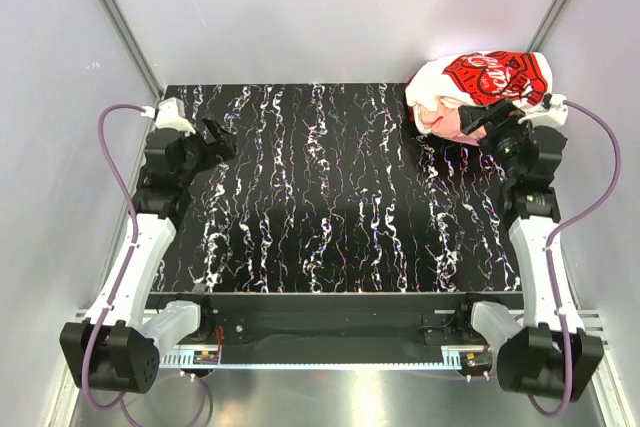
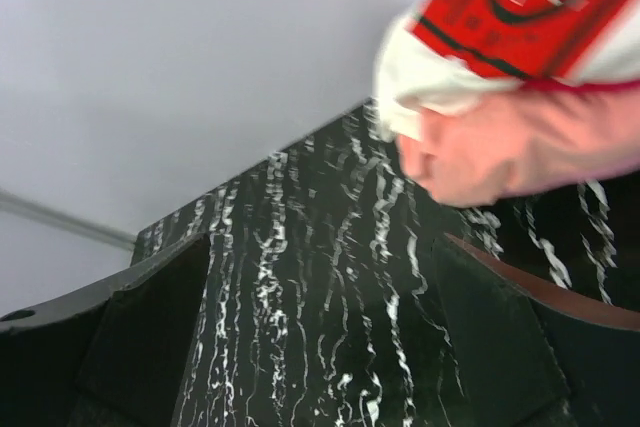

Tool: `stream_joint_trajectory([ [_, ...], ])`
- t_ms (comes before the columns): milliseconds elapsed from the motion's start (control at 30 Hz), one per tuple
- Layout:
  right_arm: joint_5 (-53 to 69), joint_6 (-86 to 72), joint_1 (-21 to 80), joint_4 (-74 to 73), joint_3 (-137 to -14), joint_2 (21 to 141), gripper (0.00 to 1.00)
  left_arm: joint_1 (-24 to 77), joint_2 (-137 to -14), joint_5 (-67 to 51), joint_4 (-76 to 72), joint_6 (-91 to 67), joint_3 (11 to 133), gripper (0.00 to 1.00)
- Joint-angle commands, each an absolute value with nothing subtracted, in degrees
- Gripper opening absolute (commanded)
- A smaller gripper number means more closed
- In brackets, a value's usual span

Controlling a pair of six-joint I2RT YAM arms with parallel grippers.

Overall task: Fold and stack the t-shirts
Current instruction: Grab the tshirt from the pile

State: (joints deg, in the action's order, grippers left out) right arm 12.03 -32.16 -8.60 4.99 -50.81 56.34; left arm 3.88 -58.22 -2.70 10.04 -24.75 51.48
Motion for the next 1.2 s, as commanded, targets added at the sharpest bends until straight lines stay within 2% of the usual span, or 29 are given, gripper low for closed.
stream_joint_trajectory([
  [0,15.5,-39.9,-13.6,-5.8,-53.8,60.3,1.0,3.5,-57.9,-7.4,16.8,-25.7,52.6,0.99],
  [33,16.1,-40.6,-14.3,-6.7,-55.2,61.9,1.0,3.0,-59.6,-10.2,17.8,-25.2,52.4,0.99],
  [67,16.2,-40.1,-14.7,-7.9,-58.2,62.5,1.0,2.0,-60.1,-18.0,17.7,-23.7,51.9,0.99],
  [100,16.3,-38.9,-14.9,-8.3,-60.0,63.1,1.0,1.9,-60.4,-19.3,17.5,-23.8,51.3,0.99],
  [167,14.5,-34.7,-14.9,-11.8,-67.3,65.9,1.0,1.9,-58.6,-17.7,17.4,-25.0,48.2,0.99],
  [200,12.8,-33.7,-14.9,-18.7,-70.9,67.7,1.0,2.0,-57.9,-15.1,18.0,-25.2,47.6,0.99],
  [333,6.3,-28.7,-15.0,-34.3,-93.1,83.4,1.0,2.5,-56.7,-9.2,23.8,-25.1,47.5,0.99],
  [433,3.4,-26.4,-15.0,-40.3,-100.3,92.1,0.99,2.8,-58.6,-6.0,29.9,-23.2,51.2,0.99],
  [567,1.5,-24.3,-15.0,-44.0,-111.0,100.1,0.96,3.3,-57.2,-2.6,30.0,-22.1,50.0,0.99],
  [767,-2.0,-24.1,-15.0,-48.0,-115.8,105.9,0.94,4.6,-56.2,-1.9,28.5,-22.0,49.8,0.99],
  [1167,-5.8,-22.0,-15.7,-51.2,-118.8,112.4,0.97,4.6,-56.6,-1.4,28.9,-22.0,50.1,0.99],
])
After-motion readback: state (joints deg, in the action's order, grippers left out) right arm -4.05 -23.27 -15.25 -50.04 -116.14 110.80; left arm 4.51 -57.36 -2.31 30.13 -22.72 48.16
